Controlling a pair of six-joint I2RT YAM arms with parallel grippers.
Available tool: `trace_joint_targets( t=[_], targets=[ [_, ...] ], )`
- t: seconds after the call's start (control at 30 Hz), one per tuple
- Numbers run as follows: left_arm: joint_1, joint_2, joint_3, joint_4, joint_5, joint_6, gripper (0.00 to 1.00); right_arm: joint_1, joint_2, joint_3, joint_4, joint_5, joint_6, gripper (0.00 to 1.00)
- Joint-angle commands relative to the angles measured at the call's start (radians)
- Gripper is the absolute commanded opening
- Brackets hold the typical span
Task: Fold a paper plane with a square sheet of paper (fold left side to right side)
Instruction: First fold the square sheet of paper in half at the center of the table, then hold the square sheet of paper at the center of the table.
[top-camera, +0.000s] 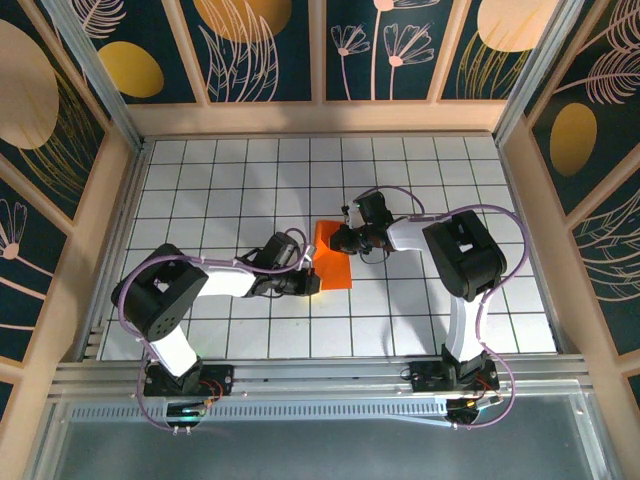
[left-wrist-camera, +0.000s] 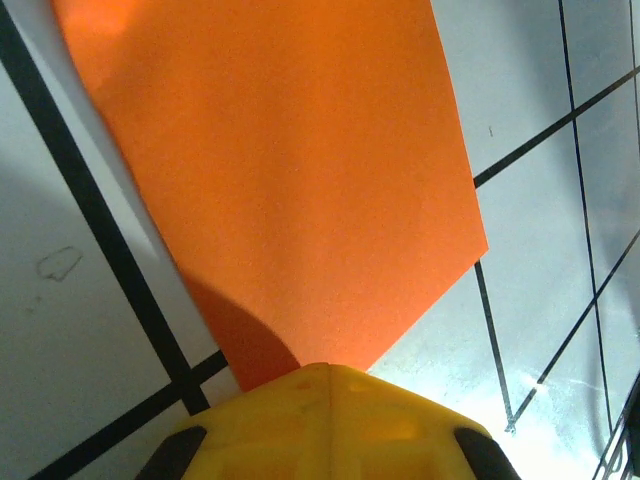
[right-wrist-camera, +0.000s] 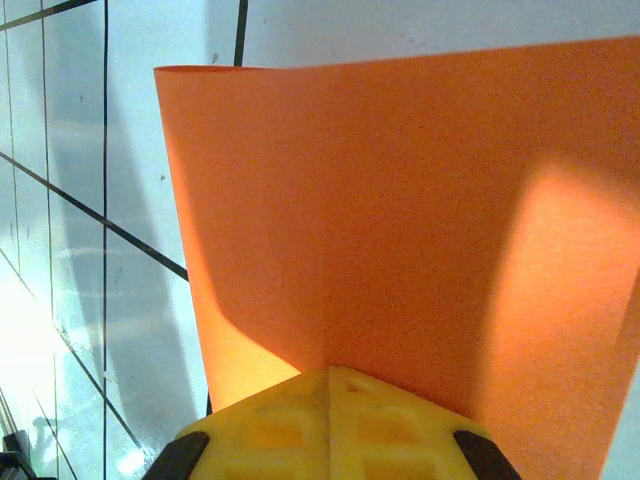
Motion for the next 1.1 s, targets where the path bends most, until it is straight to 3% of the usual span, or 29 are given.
trace_joint_targets(
  t=[0.0, 0.3, 0.77, 1.0, 1.07],
  targets=[
    [-0.021, -0.037, -0.043, -0.144, 0.032, -0.015, 0.0, -0.015, 0.039, -0.006, -0.061, 0.067, -0.022, 0.0],
    [0.043, -0.157, 0.058, -0.178, 0.017, -0.026, 0.0, -0.014, 0.028, -0.009, -0.064, 0.064, -0.025, 0.0],
    [0.072, 0.148, 0.26, -0.155, 0.029, 0.052, 0.0, -0.004, 0.025, 0.006, -0.063, 0.057, -0.016, 0.0],
    [0.069, 0.183, 0.258, -0.182, -0.003, 0.061, 0.0, -0.005, 0.0, 0.02, -0.055, 0.034, -0.004, 0.0],
    [0.066, 0.182, 0.239, -0.184, -0.017, 0.054, 0.0, -0.012, -0.026, 0.02, -0.038, 0.019, 0.01, 0.06]
  ],
)
